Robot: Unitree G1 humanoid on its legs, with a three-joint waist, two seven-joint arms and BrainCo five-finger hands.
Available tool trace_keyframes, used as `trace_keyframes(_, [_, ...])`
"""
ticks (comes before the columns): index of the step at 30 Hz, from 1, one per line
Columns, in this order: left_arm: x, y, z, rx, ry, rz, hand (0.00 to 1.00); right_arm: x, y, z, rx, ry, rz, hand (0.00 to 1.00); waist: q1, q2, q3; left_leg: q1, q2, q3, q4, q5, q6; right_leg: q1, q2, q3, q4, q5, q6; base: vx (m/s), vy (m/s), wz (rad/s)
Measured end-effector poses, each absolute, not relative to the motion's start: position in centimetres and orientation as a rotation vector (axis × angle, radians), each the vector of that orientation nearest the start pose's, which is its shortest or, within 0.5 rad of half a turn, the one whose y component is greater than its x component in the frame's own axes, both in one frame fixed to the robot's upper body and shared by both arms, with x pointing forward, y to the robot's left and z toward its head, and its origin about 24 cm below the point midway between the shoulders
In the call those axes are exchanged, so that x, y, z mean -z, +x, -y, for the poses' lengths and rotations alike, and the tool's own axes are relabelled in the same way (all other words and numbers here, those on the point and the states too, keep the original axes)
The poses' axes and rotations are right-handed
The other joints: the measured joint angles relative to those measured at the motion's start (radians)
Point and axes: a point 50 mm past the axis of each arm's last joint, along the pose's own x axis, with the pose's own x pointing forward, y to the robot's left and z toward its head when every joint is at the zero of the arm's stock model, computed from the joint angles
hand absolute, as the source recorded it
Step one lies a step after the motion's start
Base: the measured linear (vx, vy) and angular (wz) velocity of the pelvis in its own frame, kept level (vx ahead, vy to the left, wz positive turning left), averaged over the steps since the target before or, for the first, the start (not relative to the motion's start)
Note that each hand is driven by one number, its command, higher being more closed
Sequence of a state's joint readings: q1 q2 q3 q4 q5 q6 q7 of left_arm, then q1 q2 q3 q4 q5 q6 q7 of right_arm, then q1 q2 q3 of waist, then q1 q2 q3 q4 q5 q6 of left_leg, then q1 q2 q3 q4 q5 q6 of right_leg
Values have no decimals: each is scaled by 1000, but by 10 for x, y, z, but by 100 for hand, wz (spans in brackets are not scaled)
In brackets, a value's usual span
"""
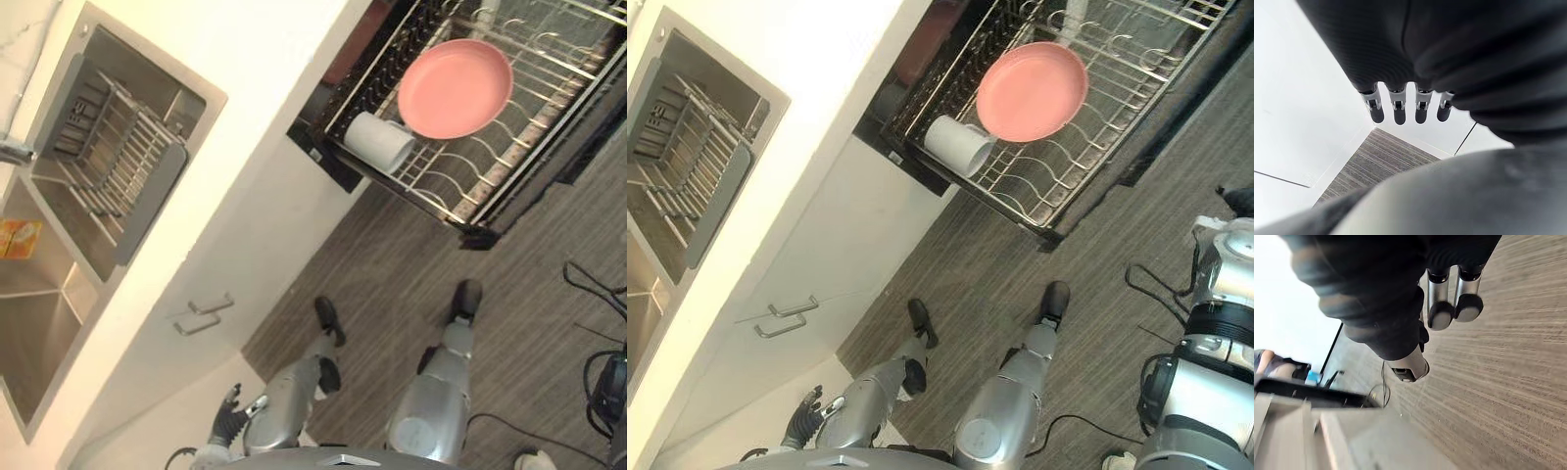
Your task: Walk over to the sink, pick up the cup, carry it to the dishwasher, place the cup inside the dishwasher, then close the dishwasher door
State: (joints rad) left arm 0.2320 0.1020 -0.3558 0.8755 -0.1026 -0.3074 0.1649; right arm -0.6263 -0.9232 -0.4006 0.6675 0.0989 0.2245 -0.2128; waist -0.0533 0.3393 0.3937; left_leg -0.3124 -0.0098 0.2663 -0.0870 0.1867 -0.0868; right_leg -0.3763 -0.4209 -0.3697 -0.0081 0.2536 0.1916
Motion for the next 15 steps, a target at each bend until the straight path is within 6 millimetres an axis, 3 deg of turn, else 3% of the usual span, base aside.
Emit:
trace_keyframes(2, [142,93,-142,67,116,-787,0,-235,286,421,869,-513,54,100,24,0,0,-7,-19,-28,0,0,0,0,-24,-16,18,-8,9,44,42,35])
trace_keyframes(3, [141,94,-141,73,111,-780,0,-237,284,425,903,-557,42,100,31,1,-1,-8,-26,-39,0,0,0,0,-33,-22,29,-13,15,27,48,40])
trace_keyframes(7, [138,97,-141,102,98,-757,0,-257,283,424,895,-829,4,100,32,5,-4,-28,-69,-123,0,7,10,-3,-91,-66,94,-46,27,7,62,47])
trace_keyframes(12, [138,94,-131,148,67,-740,0,-264,301,416,821,-921,-52,100,49,42,-33,-27,-109,-231,0,9,10,38,-146,-141,164,-86,46,-17,20,50])
trace_keyframes(15, [138,84,-125,166,64,-743,0,-269,316,404,733,-956,-35,100,87,71,-57,-21,-129,-298,1,12,9,68,-175,-194,209,-112,53,-10,-27,52])
